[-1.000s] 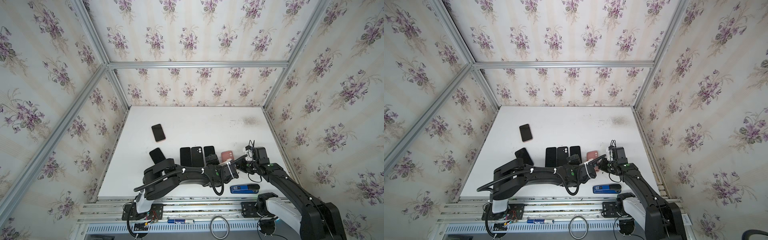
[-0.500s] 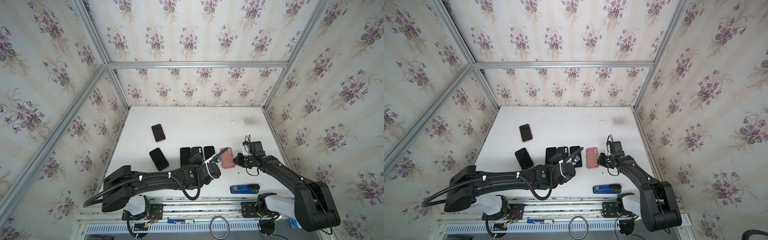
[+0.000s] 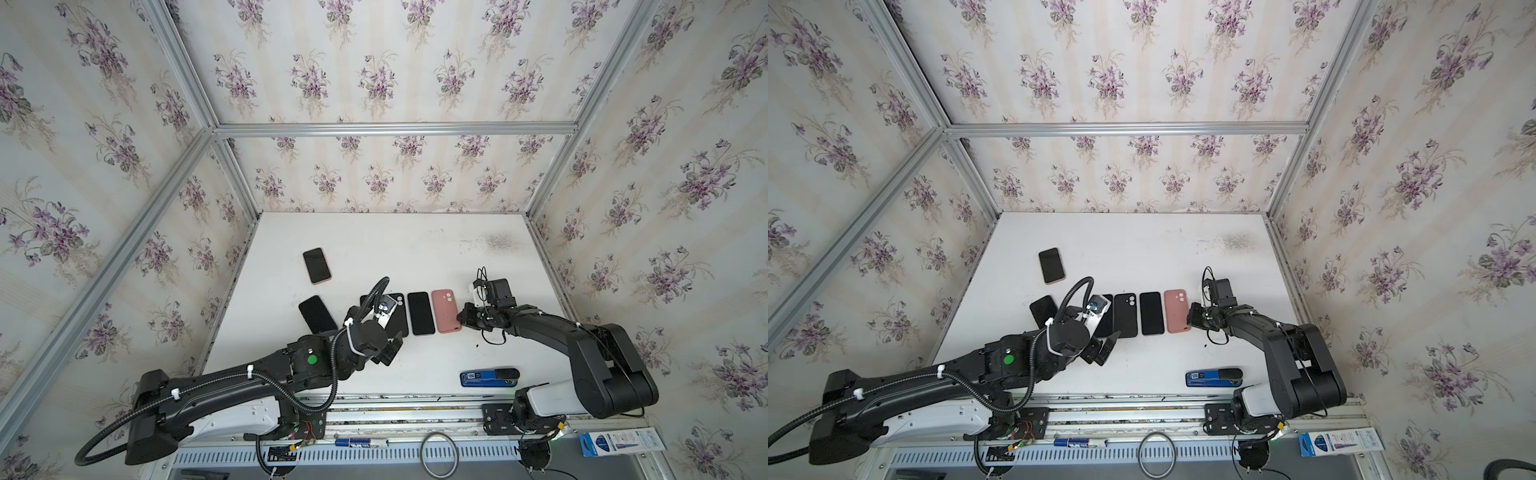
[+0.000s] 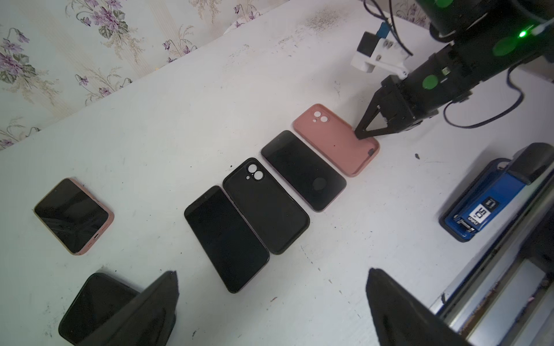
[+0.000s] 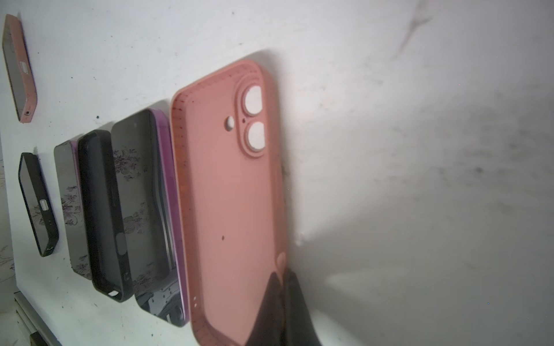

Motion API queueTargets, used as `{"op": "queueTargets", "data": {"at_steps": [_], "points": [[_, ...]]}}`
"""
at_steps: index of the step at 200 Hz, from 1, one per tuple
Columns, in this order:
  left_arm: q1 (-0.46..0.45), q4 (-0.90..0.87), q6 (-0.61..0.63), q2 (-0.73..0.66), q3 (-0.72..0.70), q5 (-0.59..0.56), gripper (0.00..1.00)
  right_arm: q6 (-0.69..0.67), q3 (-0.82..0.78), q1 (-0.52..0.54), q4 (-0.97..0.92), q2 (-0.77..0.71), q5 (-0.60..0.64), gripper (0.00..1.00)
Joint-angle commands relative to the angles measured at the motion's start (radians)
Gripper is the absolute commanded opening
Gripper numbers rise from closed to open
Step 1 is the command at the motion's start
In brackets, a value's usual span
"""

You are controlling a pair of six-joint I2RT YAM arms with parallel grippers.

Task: Take the phone out of the phone case
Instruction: Place the phone case at the center of the table.

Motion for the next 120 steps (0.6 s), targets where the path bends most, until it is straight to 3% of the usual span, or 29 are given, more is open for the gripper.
{"op": "queueTargets", "data": {"at_steps": [1,68,120], "points": [[0.004,-0.038,-0.068,-0.061,-0.012,0.021,1.0,0.014,0.008,0.019,0.07,0.026,0.035,0.0],[0.017,-0.108,-0.117,-0.171,-0.031,-0.016,1.0,0.054,-0.022,0.067,0.146,0.074,0.025,0.0],[0.087,-0.148,-0.171,-0.188,-0.032,0.0,1.0,0.067,-0.056,0.089,0.13,0.037,0.037,0.0]]}}
